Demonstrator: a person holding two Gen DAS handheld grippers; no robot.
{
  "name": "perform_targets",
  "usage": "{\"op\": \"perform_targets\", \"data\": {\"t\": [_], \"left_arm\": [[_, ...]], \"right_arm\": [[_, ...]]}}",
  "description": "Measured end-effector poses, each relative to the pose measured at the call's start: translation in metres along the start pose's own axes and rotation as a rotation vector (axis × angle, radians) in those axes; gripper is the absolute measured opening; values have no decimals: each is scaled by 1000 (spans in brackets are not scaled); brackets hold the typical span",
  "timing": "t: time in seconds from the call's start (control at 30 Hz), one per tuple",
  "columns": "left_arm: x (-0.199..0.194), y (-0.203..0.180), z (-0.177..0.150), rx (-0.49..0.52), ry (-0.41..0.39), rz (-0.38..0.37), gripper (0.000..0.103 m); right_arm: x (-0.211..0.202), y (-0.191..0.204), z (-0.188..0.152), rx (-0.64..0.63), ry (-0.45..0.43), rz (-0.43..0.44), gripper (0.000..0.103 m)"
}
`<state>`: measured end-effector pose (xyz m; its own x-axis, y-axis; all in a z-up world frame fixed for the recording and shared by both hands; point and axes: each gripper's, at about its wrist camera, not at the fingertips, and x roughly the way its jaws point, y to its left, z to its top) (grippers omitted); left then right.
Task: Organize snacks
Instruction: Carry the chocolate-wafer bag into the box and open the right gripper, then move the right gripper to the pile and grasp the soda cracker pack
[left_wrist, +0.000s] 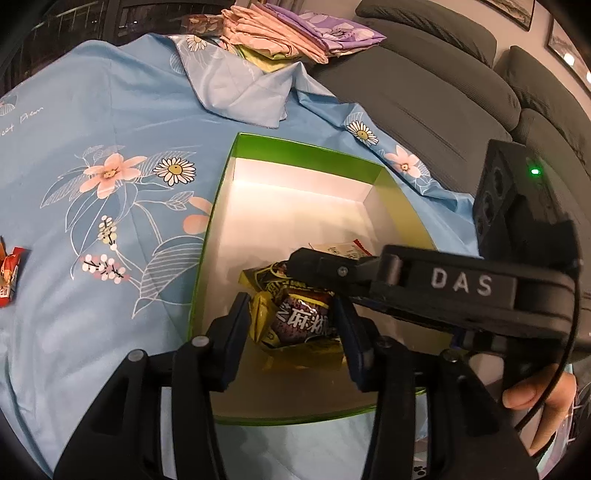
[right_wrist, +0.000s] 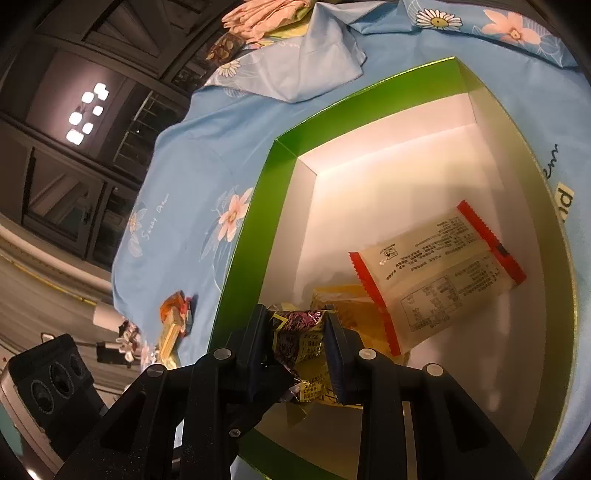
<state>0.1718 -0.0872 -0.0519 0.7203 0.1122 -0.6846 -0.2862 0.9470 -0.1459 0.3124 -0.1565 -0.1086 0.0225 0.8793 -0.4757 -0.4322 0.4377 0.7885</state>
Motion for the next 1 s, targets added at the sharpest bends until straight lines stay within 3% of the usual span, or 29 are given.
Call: {"op": "perform_targets", "data": {"t": [0.1,0.17,0.23,0.27,0.33,0.6,0.77,0.93,1.0], "left_arm": [[-7,-6,-1,23,-45,15,73],[-18,-12,-1,45,-105,50,93],[-30,-15,-1,56,-162,80,98],[-36,-15,-1,58,-185,84,100],[-45,-12,1,49,-206,86,102],[-84,11,-2,-2,-289,140,102],[-112,37,-11,-42,-318,183,103],[-143,76,-27,-87,-370,272,103],[-158,98,-36,-117,-391,321,103]], "right_arm": [[4,-8,1,48,7,23,57],[0,-9,1,60,-10,47,64],[-7,-6,0,50,-49,80,80],[-11,-5,-1,47,-68,96,83],[-18,-2,-2,40,-92,115,90],[-29,10,-8,7,-118,83,92],[-29,30,-12,-8,-138,128,94],[-21,74,-23,-130,-134,115,100],[-12,101,-29,-230,-123,62,102]]}}
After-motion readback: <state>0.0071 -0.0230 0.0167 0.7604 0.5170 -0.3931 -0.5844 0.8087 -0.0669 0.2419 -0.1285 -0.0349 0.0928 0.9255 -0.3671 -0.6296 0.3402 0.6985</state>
